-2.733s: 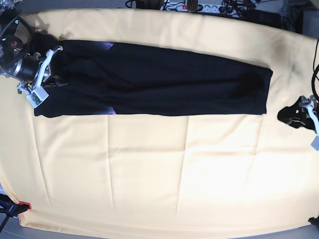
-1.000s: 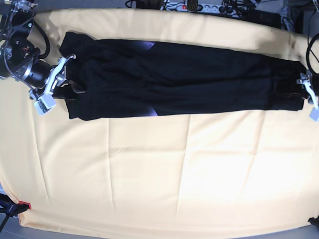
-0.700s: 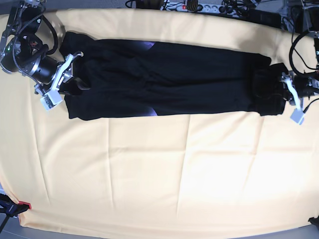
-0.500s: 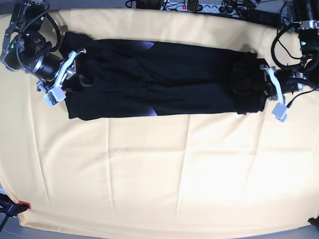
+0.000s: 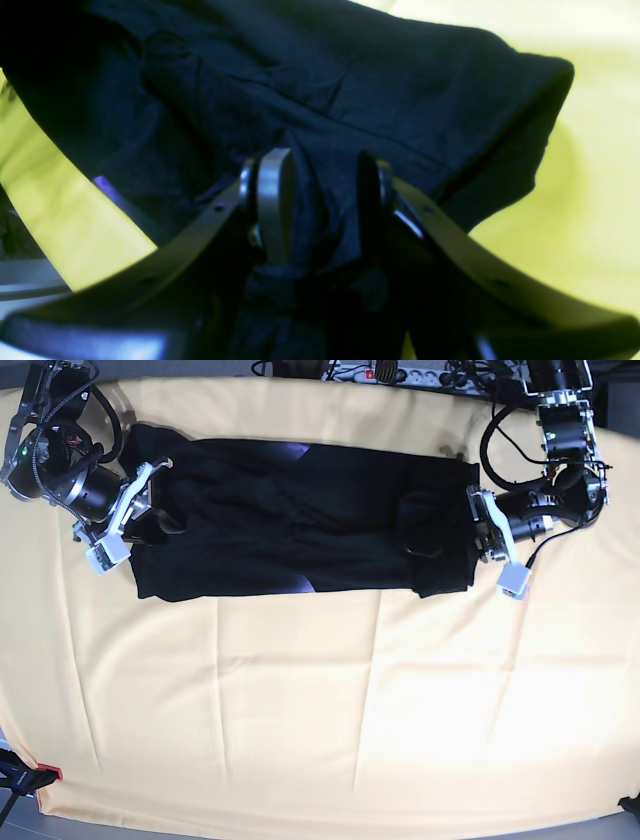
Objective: Fold the T-shirt properly
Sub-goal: 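Grasp the strip's end with the left gripper and fold it toward the middle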
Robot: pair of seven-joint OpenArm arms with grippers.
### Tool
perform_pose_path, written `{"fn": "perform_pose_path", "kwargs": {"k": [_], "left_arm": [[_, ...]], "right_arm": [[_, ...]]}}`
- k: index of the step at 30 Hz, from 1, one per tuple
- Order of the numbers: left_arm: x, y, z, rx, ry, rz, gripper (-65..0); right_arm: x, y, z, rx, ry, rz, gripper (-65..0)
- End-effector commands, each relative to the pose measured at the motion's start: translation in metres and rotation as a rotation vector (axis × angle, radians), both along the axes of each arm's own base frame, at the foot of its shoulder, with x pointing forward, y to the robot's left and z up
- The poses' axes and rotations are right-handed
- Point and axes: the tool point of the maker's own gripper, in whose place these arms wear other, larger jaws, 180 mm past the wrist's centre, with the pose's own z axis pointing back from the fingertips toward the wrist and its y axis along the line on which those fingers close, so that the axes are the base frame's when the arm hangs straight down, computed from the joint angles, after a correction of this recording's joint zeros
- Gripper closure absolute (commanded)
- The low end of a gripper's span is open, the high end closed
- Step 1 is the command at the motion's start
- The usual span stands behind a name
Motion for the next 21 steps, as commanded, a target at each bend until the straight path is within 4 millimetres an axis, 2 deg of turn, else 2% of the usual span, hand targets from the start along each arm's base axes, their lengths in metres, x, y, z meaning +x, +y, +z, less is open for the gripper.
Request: {"fn": "perform_pose_path", "kwargs": {"k": [1,2,3,8,12,13,14,15,16,17,20,21], "left_arm": [[0.004,-0.004,0.013,-0.028,-0.043,-0.011,-32.6],[0.003,-0.007,0.012,-0.035,-0.030,-0.017,-39.3],[0.004,-0.010,0.012,-0.048,-0.017,-0.013,-42.4],[0.003,-0.016,0.013,-0.065,-0.002,-0.018,-42.9],[0.008,-0.006,0.019,-0.049,-0.079,-0.003,-41.6],[0.009,0.000,0.021,-0.042,-0.104,0.009,-35.9],[0.012,0.006,0.024,-0.039,-0.124,0.028,-25.7],[0.015,0.012,0.024,-0.020,-0.135,0.052,-11.5],[0.018,0.019,0.018,0.024,-0.134,0.077,0.0],[0.022,0.026,0.012,0.068,-0.126,0.103,0.0],[0.031,0.042,-0.008,0.173,-0.066,0.190,0.0],[0.033,0.046,-0.014,0.211,-0.053,0.206,0.0]], "right_arm": [[0.006,0.001,0.012,0.018,-0.048,0.008,-24.0],[0.006,0.001,0.012,0.018,-0.048,0.008,-24.0],[0.006,0.001,0.013,0.018,-0.048,0.008,-24.0],[0.009,0.001,0.014,0.019,-0.057,0.008,-24.0],[0.017,-0.004,0.022,0.006,-0.086,0.000,-24.0],[0.019,-0.008,0.024,0.003,-0.093,-0.012,-24.0],[0.020,-0.013,0.026,-0.002,-0.101,-0.028,-24.0],[0.021,-0.020,0.028,-0.008,-0.107,-0.047,-24.1],[0.022,-0.027,0.029,-0.018,-0.110,-0.069,-24.6],[0.023,-0.037,0.028,-0.025,-0.099,-0.120,-27.5],[0.019,-0.067,0.014,-0.097,-0.031,-0.253,-44.1],[0.015,-0.071,0.007,-0.102,-0.008,-0.275,-45.6]]}}
